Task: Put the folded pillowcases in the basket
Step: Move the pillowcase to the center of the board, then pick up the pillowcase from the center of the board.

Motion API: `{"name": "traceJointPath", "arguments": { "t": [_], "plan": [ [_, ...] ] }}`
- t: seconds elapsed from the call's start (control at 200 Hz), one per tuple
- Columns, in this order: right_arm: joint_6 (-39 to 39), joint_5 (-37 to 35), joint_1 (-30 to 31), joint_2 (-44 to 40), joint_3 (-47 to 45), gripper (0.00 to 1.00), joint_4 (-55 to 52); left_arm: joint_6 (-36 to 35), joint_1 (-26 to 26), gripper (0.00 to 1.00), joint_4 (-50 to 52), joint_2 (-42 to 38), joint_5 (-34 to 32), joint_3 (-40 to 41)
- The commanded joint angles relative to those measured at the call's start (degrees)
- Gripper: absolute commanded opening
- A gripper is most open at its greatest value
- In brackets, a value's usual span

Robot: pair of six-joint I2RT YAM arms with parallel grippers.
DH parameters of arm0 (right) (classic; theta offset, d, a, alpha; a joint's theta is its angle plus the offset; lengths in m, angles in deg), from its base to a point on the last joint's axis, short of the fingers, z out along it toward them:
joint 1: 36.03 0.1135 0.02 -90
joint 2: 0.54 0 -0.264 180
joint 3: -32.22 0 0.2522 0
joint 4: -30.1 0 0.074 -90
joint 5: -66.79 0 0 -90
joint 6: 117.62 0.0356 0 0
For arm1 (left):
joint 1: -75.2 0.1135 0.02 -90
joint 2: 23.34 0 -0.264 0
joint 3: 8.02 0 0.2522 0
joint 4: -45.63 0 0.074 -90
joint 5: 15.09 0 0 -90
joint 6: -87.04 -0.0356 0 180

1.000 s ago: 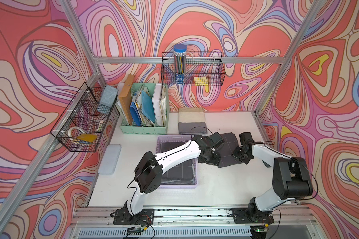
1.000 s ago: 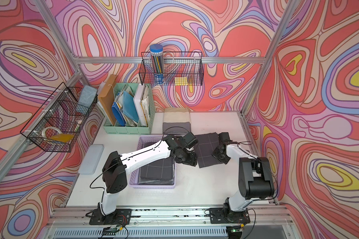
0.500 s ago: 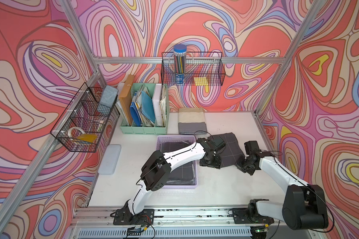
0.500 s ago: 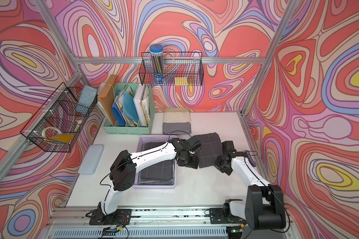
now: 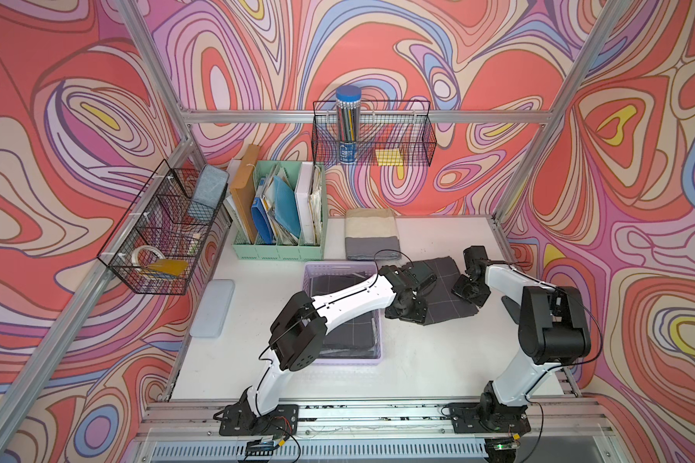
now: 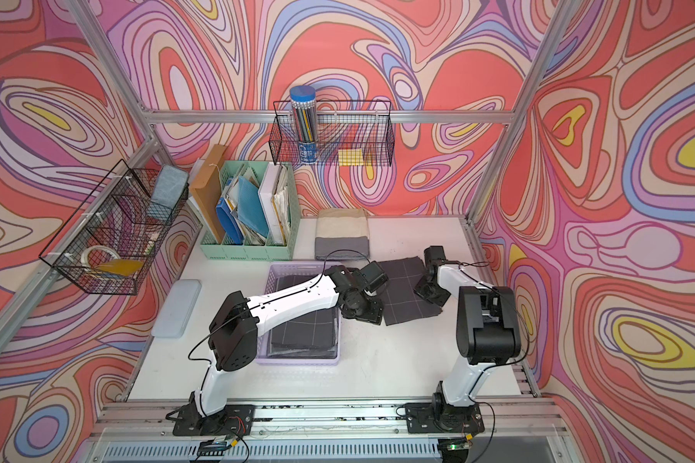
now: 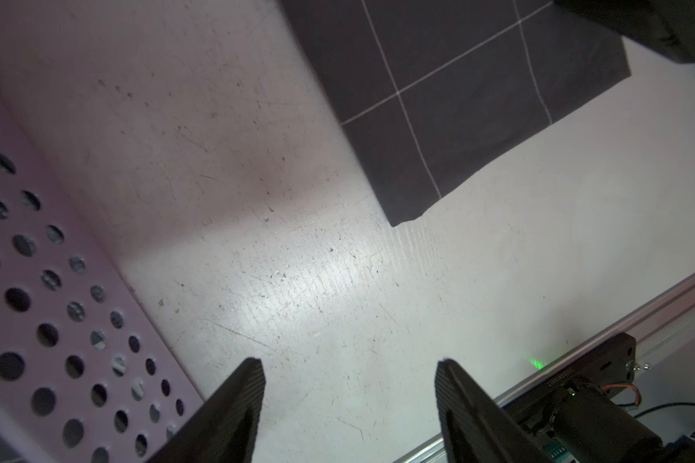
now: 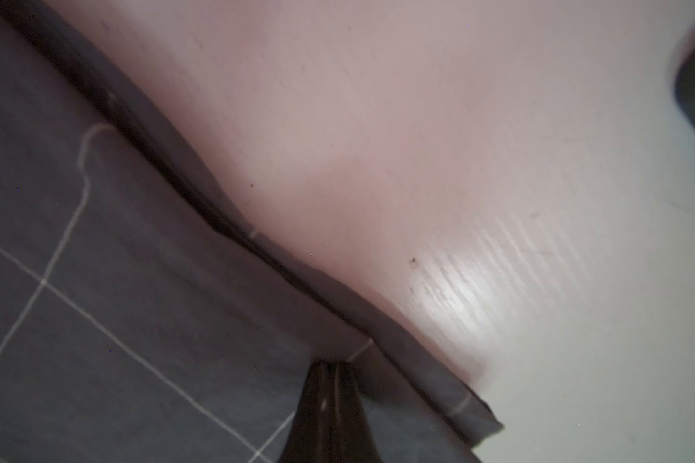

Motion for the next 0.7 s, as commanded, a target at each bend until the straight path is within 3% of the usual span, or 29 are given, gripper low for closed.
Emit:
{"name": "traceJointPath", "arguments": {
  "t": [0.0, 0.26, 0.36, 0.516, 0.611, 0.696],
  "plan": [
    [0.84, 1.98, 1.42, -2.61, -7.78, 0.00, -1.01, -1.29, 0.35, 0.73, 0.98, -0.68, -0.61, 0.11],
    [3.12, 5.19, 3.83, -11.33, -16.25, 0.00, -3.67, -1.46, 1.07, 0.72, -0.81, 3.63, 2.04, -1.56],
    [2.31, 1.69, 3.81, -14.53, -14.49, 0.00, -6.64, -1.34, 1.10, 0.73, -2.55, 4.21, 2.12, -0.94],
    [1.94, 9.57, 3.82, -19.42, -10.16, 0.00, -8.16, -2.00, 1.04, 0.72, 0.57, 8.49, 2.98, -4.48],
    [-0.11, 5.70, 3.60, -19.74, -4.93, 0.00, -8.04, -1.78, 0.89, 0.71, 0.92, 9.63, 4.17, -4.14],
    [-4.39, 4.72, 2.85, -14.46, 0.92, 0.31, -7.33, -1.70, 0.94, 0.71, 1.64, 9.99, 3.08, -3.91]
  ]
}}
